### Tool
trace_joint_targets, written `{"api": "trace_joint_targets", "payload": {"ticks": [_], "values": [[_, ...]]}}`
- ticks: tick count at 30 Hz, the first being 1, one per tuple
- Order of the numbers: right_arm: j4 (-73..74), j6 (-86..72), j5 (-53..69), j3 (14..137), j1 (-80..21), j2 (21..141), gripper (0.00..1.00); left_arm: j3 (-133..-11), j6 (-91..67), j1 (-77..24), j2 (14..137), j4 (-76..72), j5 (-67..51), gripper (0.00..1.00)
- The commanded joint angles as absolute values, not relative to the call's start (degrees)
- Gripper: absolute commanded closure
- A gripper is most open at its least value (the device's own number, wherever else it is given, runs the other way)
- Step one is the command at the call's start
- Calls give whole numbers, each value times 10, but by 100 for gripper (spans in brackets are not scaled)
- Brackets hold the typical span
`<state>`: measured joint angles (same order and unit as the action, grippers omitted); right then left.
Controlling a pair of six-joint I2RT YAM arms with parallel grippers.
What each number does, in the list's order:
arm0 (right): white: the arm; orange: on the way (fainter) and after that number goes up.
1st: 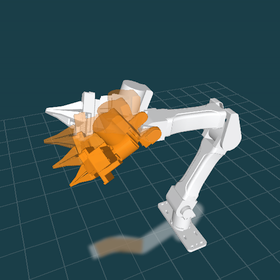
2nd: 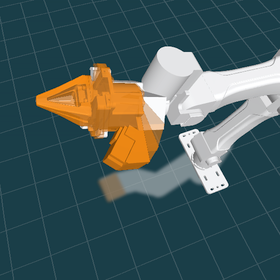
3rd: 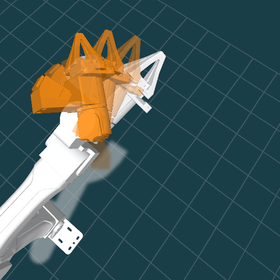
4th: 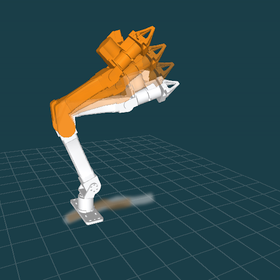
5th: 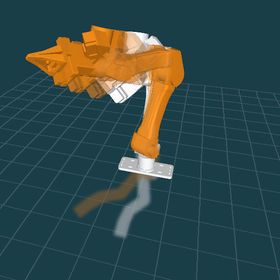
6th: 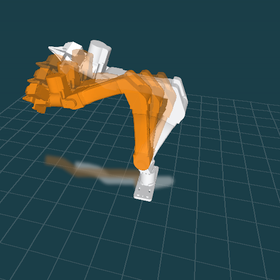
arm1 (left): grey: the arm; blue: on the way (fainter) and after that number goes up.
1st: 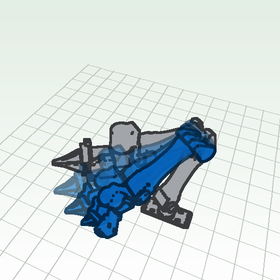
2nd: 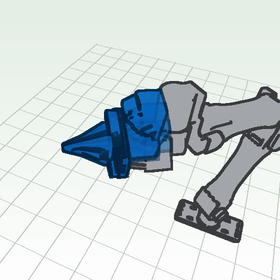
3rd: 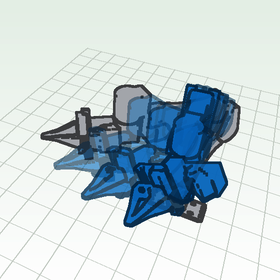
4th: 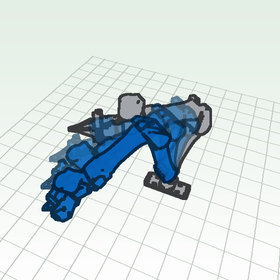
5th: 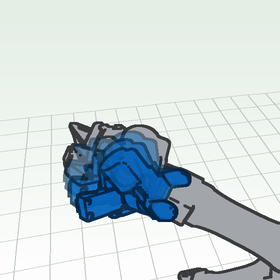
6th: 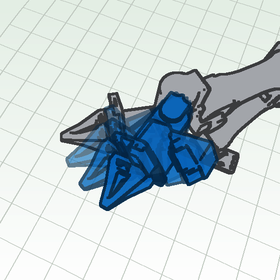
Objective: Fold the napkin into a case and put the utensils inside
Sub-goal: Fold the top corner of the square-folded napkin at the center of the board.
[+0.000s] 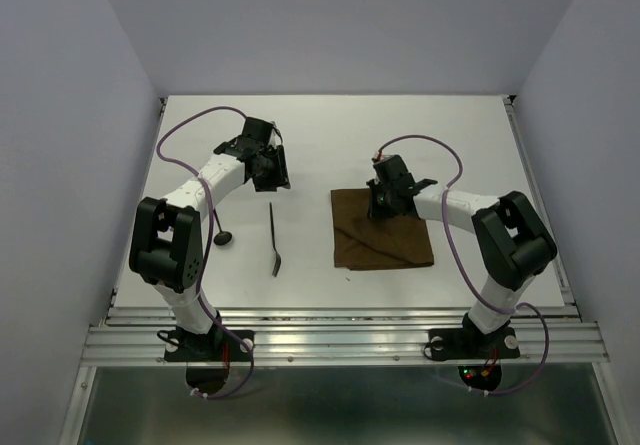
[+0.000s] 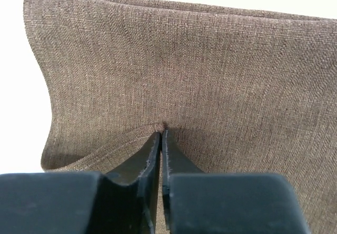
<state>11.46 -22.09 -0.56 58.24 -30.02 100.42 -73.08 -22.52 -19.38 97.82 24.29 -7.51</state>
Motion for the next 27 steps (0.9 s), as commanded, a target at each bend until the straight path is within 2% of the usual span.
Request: {"api": "trace_joint_targets", "payload": {"ticks": [1,3,14,27], "values": [[96,-224,-43,577,-297,959,96,-722,-218,-193,966,243,-75,50],[97,-227,-57,577,-297,948,99,-722,-218,-193,966,243,-75,50],[95,-257,-154,582,-280,911,99,-716,-218,-193,964,241,-75,50],[96,-308,-172,594,-201,942,99,-711,-215,-193,955,243,-74,50]]}}
